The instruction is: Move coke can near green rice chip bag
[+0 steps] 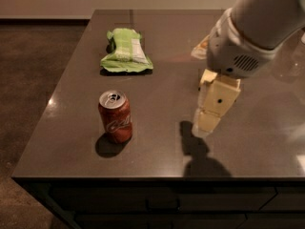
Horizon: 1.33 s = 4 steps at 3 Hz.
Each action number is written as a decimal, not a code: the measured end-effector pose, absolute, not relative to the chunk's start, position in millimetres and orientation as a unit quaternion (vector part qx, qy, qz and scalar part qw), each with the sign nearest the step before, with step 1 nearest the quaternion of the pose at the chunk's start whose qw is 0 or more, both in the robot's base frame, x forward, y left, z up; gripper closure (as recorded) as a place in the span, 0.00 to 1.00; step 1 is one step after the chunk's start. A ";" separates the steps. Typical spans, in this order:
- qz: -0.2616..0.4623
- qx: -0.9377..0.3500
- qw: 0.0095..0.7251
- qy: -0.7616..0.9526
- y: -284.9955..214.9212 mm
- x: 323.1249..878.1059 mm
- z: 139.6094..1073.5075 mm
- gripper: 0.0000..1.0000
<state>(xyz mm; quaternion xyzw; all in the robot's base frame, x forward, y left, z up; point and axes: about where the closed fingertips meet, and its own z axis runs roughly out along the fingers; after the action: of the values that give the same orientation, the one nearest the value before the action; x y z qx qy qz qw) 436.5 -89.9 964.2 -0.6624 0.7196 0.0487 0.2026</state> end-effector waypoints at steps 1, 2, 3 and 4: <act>0.078 -0.675 0.211 0.702 -50.8 430.5 955.3 0.00; 0.101 -0.679 0.223 0.692 -22.0 426.7 948.4 0.00; 0.120 -0.691 0.224 0.677 4.6 419.5 935.6 0.00; 0.124 -0.701 0.228 0.665 29.1 419.8 922.2 0.00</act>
Offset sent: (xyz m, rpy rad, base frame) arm -0.0119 0.1020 -0.0281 0.1658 0.0453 0.1109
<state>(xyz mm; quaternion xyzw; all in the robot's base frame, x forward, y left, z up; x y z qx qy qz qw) 419.8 29.1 922.2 -0.7007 0.6647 0.1235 0.2279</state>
